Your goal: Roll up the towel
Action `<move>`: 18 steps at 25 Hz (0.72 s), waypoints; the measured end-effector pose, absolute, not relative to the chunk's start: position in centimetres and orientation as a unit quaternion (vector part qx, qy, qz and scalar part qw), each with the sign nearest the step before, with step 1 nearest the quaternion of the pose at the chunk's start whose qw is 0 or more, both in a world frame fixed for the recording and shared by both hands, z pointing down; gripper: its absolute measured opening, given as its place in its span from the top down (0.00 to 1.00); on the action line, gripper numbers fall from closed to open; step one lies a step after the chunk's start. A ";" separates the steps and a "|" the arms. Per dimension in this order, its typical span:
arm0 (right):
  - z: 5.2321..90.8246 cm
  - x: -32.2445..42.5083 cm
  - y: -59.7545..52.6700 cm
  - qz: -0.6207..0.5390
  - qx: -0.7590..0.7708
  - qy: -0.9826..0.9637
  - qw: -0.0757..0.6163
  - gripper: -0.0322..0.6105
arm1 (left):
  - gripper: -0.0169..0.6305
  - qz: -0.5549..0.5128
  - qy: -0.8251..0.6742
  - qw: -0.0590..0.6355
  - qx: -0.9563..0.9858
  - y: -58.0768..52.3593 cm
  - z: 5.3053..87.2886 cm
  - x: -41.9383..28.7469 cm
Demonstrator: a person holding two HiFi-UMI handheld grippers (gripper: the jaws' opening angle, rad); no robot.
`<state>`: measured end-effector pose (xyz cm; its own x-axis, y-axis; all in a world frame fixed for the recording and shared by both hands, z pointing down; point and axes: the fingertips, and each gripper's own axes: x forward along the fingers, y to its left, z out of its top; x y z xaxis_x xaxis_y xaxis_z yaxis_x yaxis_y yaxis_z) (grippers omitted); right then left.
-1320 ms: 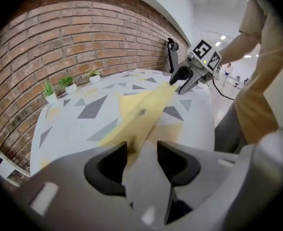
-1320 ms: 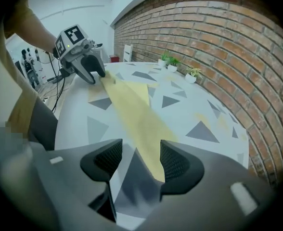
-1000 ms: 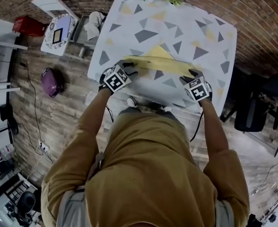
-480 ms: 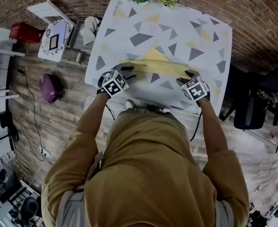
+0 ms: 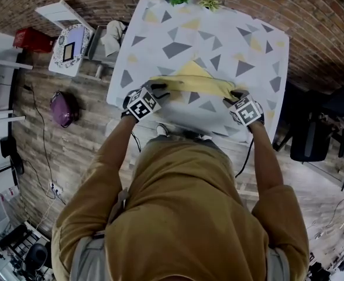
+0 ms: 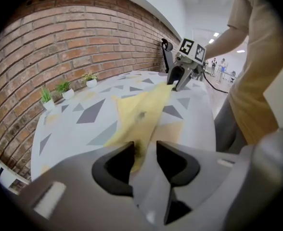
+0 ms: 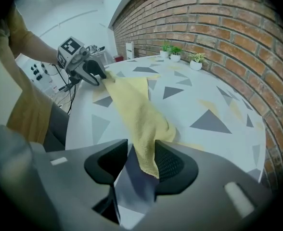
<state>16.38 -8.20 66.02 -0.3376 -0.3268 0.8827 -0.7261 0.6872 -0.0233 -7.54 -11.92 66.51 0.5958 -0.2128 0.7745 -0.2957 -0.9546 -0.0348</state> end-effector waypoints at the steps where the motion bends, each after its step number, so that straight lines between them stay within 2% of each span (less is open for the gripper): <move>1: 66.0 16.2 -8.0 0.212 0.332 -0.790 0.470 0.69 | 0.66 0.424 -0.148 0.052 0.892 -11.9 66.5 -7.6; 4: 65.8 15.7 -7.6 0.210 0.351 -0.789 0.459 0.77 | 0.70 0.423 -0.159 0.055 0.890 -11.6 66.5 -7.8; 7: 66.2 15.9 -7.3 0.194 0.384 -0.782 0.451 0.77 | 0.74 0.429 -0.165 0.042 0.887 -11.2 66.5 -8.1; 11: 66.8 15.7 -6.7 0.152 0.394 -0.768 0.481 0.80 | 0.77 0.443 -0.161 0.028 0.881 -10.7 66.8 -8.8; 14: 66.9 15.5 -6.3 0.127 0.382 -0.763 0.507 0.87 | 0.78 0.453 -0.158 0.022 0.877 -10.5 66.8 -9.4; 18: 67.0 15.8 -5.7 0.119 0.377 -0.756 0.521 0.92 | 0.78 0.459 -0.163 0.017 0.873 -10.4 66.9 -10.1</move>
<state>15.79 -5.74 67.03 -0.1724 -0.4463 0.8781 -0.6935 0.6880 0.2135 -10.10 -10.41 66.91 0.5249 -0.2682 0.8078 -0.3001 -0.9464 -0.1192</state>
